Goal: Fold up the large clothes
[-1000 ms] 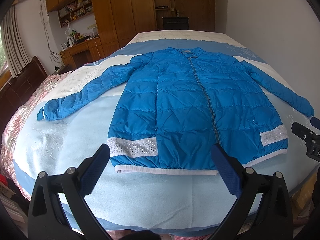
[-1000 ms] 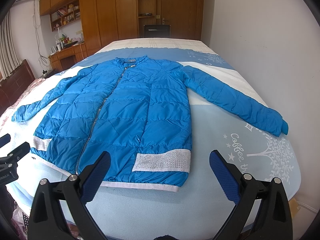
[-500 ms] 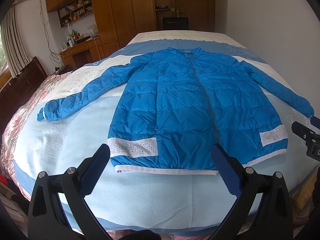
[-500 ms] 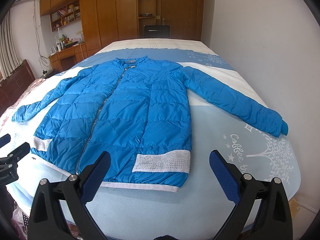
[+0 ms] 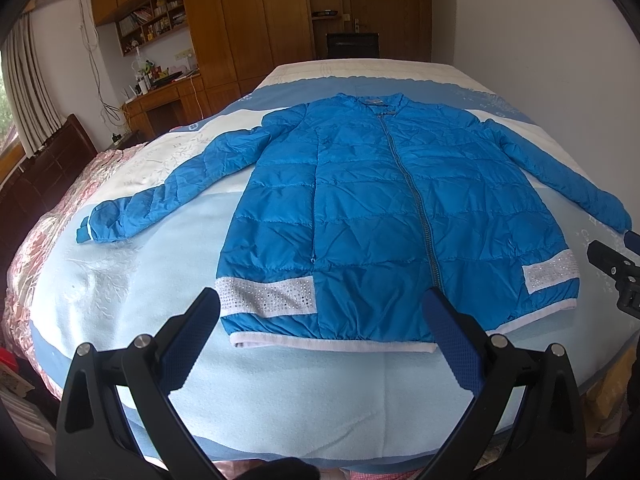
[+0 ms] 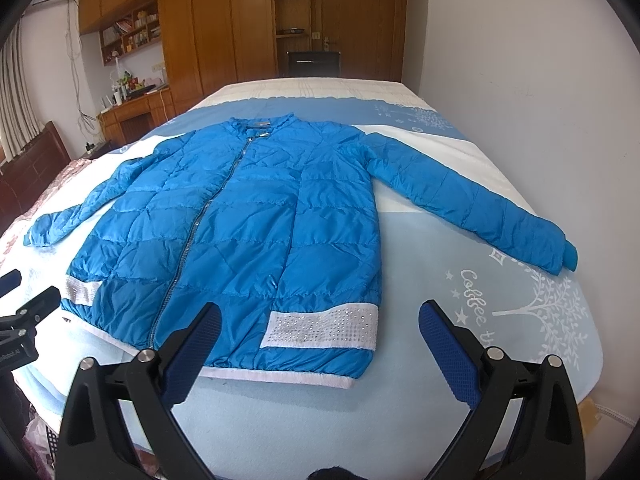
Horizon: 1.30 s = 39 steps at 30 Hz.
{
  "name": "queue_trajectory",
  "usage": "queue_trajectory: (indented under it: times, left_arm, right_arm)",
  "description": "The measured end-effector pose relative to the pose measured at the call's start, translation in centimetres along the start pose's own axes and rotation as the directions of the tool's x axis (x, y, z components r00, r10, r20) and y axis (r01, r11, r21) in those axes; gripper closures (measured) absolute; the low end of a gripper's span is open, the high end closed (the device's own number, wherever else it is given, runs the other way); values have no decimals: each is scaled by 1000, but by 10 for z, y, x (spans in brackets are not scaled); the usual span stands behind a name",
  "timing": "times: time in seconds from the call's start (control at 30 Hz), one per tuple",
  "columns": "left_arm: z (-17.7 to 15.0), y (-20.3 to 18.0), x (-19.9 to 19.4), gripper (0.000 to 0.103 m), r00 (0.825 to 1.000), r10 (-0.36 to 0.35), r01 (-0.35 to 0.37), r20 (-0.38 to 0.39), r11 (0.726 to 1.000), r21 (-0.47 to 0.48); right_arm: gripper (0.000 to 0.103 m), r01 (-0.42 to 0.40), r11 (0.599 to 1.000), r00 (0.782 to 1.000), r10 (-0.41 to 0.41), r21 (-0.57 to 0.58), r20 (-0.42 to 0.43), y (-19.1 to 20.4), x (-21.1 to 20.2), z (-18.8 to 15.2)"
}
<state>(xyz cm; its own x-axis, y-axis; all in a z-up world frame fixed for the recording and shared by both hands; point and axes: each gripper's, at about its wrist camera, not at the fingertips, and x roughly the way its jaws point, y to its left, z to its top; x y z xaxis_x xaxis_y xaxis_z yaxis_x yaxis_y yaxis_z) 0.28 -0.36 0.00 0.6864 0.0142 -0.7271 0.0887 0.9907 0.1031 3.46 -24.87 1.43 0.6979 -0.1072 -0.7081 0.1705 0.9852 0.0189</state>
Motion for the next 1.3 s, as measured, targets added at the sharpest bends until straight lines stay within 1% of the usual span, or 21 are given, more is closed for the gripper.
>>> queue_trajectory:
  times: [0.23,0.33,0.37,0.43,0.53,0.57,0.6,0.63,0.7,0.77,0.8,0.87,0.9,0.93,1.03,1.1,1.17,1.2,1.23,1.27,1.3]
  left_arm:
    - [7,-9,12,3,1000,1,-1,-15,1000,18]
    - [14,-17,18,3,1000,-30,31,-9,999,32]
    - [19,-20,21,3,998,-60,61,-7,997,41]
    - [26,-25,28,3,997,-78,79,-14,996,49]
    - [46,-33,49,3,994,-100,102,-48,994,33]
    - [56,-36,60,3,991,-118,119,-68,993,20]
    - [64,-39,68,3,987,-136,137,-83,990,10]
    - [75,-45,81,3,980,-167,168,-104,986,2]
    - [93,-57,104,3,967,-206,209,-150,978,1]
    - [110,-71,126,3,958,-219,224,-186,975,6]
    - [117,-77,136,3,954,-223,229,-201,973,5]
    - [135,-90,158,3,943,-237,242,-232,970,-4]
    - [143,-96,167,3,938,-248,253,-241,967,-7]
    - [154,-104,179,3,932,-264,268,-248,963,-16]
    - [177,-122,203,4,918,-308,305,-250,951,-50]
    - [187,-131,216,4,910,-329,324,-254,944,-60]
    - [196,-142,232,4,903,-338,334,-267,941,-60]
    - [198,-146,238,4,900,-341,338,-270,939,-59]
    - [201,-150,245,4,896,-349,346,-275,936,-60]
    - [203,-154,255,7,890,-358,355,-282,933,-65]
    - [204,-155,260,11,884,-366,361,-290,930,-71]
  right_arm:
    - [4,34,999,999,-35,6,36,-12,8,0]
    - [4,40,999,998,-40,8,45,-19,15,4]
    - [4,36,999,998,-36,12,44,-23,18,6]
    - [4,20,1000,999,-21,20,38,-34,27,11]
    - [4,-39,997,999,40,70,-13,-64,49,21]
    - [5,-72,991,996,77,116,-41,-81,61,26]
    - [5,-86,981,993,99,173,-70,-102,73,30]
    - [5,-76,974,992,97,216,-86,-119,80,32]
    - [5,-44,956,991,79,289,-110,-157,94,37]
    - [5,34,932,990,18,361,-141,-204,106,40]
    - [5,85,910,986,-18,405,-167,-235,112,40]
    - [4,134,866,980,-43,481,-196,-279,118,38]
    - [4,159,838,974,-47,522,-221,-303,123,35]
    - [4,169,818,971,-44,550,-234,-319,125,32]
    - [4,152,750,966,25,643,-258,-367,139,20]
    - [6,92,704,964,115,704,-241,-387,152,11]
    - [11,37,669,955,194,742,-222,-398,166,9]
    - [11,27,656,950,218,754,-223,-403,174,9]
    - [11,26,646,950,222,763,-220,-401,178,9]
    - [11,20,636,953,220,771,-206,-404,180,10]
    - [16,20,629,956,215,777,-199,-406,182,13]
